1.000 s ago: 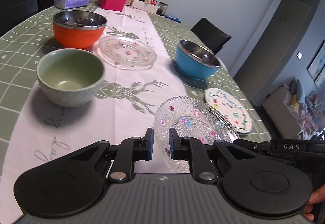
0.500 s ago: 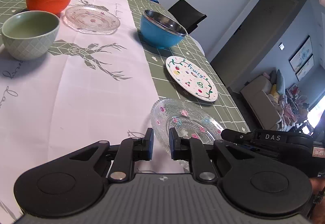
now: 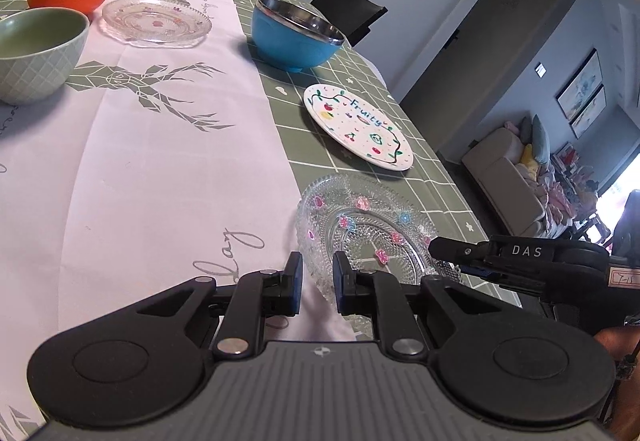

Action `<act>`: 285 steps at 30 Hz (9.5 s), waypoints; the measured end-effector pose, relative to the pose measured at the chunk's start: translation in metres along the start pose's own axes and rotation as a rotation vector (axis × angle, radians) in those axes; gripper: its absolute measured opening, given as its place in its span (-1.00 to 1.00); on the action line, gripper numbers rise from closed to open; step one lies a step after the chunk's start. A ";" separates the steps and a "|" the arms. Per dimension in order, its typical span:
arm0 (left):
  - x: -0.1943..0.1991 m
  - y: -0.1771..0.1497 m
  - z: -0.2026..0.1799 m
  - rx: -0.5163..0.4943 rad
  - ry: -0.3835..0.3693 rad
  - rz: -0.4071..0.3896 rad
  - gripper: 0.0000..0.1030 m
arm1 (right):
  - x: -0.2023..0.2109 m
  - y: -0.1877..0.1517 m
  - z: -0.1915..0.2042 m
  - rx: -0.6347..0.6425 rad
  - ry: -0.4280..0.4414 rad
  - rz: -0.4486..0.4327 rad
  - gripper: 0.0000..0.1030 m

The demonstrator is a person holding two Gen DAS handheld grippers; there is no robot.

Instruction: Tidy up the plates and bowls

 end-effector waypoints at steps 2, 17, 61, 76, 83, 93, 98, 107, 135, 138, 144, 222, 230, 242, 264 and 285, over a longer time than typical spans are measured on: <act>-0.001 -0.001 0.000 -0.003 0.003 0.008 -0.67 | -0.001 -0.001 0.000 0.002 0.000 0.004 -0.79; 0.002 -0.001 0.001 -0.027 0.019 0.001 -0.58 | -0.001 -0.001 0.003 0.008 -0.003 -0.001 -0.70; -0.136 0.167 0.004 -0.142 0.042 0.253 -0.39 | -0.091 0.132 -0.003 -0.108 -0.050 0.154 -0.10; -0.155 0.162 0.009 -0.081 0.046 0.269 -0.48 | -0.096 0.130 -0.013 -0.183 -0.003 0.177 -0.43; -0.156 0.161 0.007 -0.088 0.065 0.256 -0.49 | -0.096 0.129 -0.018 -0.194 -0.014 0.170 -0.71; -0.133 0.149 0.009 -0.088 0.122 0.217 -0.60 | -0.093 0.123 -0.011 -0.156 0.009 0.180 -0.82; -0.110 0.134 0.011 -0.041 0.166 0.159 -0.60 | -0.086 0.120 0.001 -0.109 0.026 0.169 -0.82; -0.084 0.128 0.007 0.011 0.169 0.102 -0.60 | -0.072 0.117 0.011 -0.077 0.045 0.129 -0.82; -0.024 0.075 -0.013 0.057 0.126 0.076 -0.60 | 0.003 0.069 0.016 0.021 0.065 0.009 -0.82; -0.019 0.064 -0.017 0.057 0.112 0.088 -0.60 | 0.009 0.057 0.009 0.009 0.061 0.011 -0.82; -0.011 0.047 -0.021 0.055 0.102 0.112 -0.60 | 0.018 0.036 0.001 0.013 0.050 0.019 -0.81; -0.007 0.033 0.008 0.105 -0.011 0.218 -0.24 | 0.007 0.009 0.017 0.213 -0.029 0.054 -0.74; -0.009 0.031 0.007 0.117 -0.012 0.222 -0.26 | 0.004 0.008 0.019 0.221 -0.005 0.076 -0.74; -0.011 0.030 0.000 0.053 0.019 0.215 -0.38 | 0.006 0.007 0.023 0.254 -0.058 0.043 -0.64; 0.038 0.105 0.029 -0.127 0.143 0.069 -0.24 | 0.011 0.028 0.108 0.344 0.130 -0.004 -0.40; 0.030 0.199 0.126 0.010 0.250 -0.060 -0.24 | -0.112 0.094 0.227 0.203 0.162 0.109 -0.39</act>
Point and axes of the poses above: each gripper's, at about its wrist camera, not at the fingertips, and x roughly against the way its jaws point, z to its left, y to its top, the point moved 5 cm from there along -x, roughly the way its jaws point, and after that the axes turned 4 degrees about -y, right-handed, at the moved point
